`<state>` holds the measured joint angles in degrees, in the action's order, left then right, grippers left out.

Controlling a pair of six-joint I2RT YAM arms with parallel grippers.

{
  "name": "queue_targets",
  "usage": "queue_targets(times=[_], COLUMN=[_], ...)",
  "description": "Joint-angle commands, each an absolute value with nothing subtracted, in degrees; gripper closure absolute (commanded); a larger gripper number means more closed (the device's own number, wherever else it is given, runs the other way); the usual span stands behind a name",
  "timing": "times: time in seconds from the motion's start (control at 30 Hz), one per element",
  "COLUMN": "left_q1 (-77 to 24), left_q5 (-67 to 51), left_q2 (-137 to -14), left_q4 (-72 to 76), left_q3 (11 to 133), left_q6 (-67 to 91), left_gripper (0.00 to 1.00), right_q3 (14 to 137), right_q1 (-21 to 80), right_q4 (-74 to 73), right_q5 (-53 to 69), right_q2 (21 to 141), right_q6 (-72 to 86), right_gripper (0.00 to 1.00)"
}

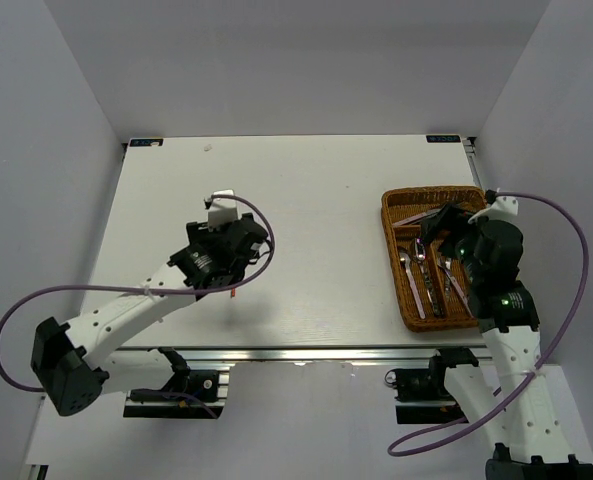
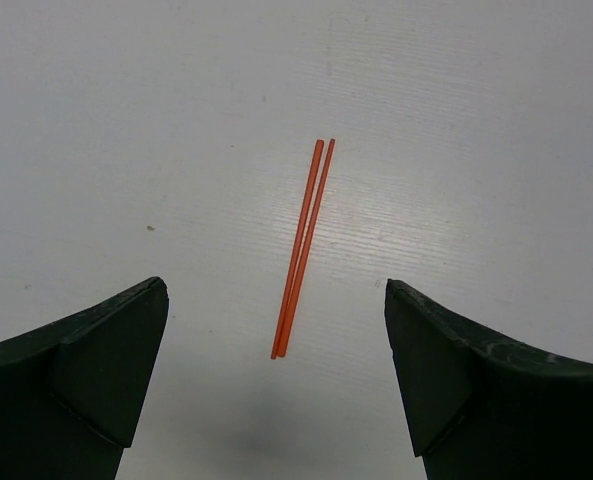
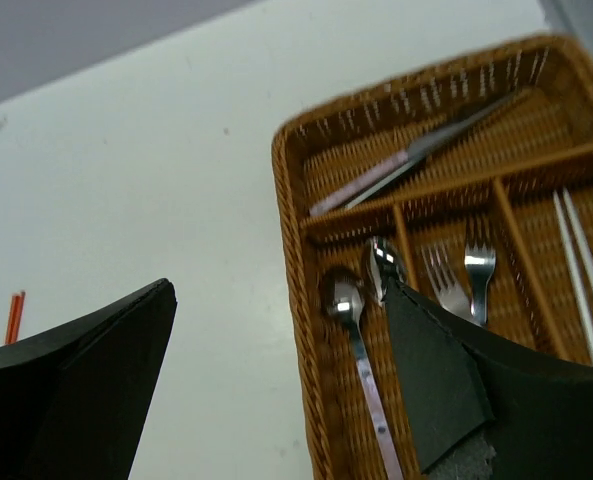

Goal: Sort the eating utensils into containers

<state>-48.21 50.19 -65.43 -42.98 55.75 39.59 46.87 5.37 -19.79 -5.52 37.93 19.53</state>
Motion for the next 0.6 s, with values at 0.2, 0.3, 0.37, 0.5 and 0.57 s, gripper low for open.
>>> queue_targets(times=[0.2,0.3,0.37,0.5,0.57], left_q1=[-38.5,-38.0,-36.5,-33.7,-31.7], left_q5=[40.1,38.5,35.8,32.4,28.4], left_q2=[-82.0,-84.1,-84.3,-83.0,-82.4], left_q4=[-38.9,-39.7,-39.2,-37.7,-35.2], left_q3=[66.8,70.0,69.9,67.6,65.5], left_q6=[33.4,32.5,32.3,31.6,30.9], left_gripper=[0.02,0.02,0.02,0.02,0.02], right_q3=[48.0,48.1,46.9,41.8,41.8], right_q1=[8.8,8.9,8.9,9.1,9.1], right_q4=[-14.9,-12.2,-12.7,-2.9,-3.8], right_q5=[7.0,9.0,9.8,19.7,15.5], right_q2=[39.9,40.2,39.2,35.9,36.5], right_q6=[23.0,27.2,35.3,34.3,35.2], right_gripper=[0.11,0.11,0.1,0.11,0.11])
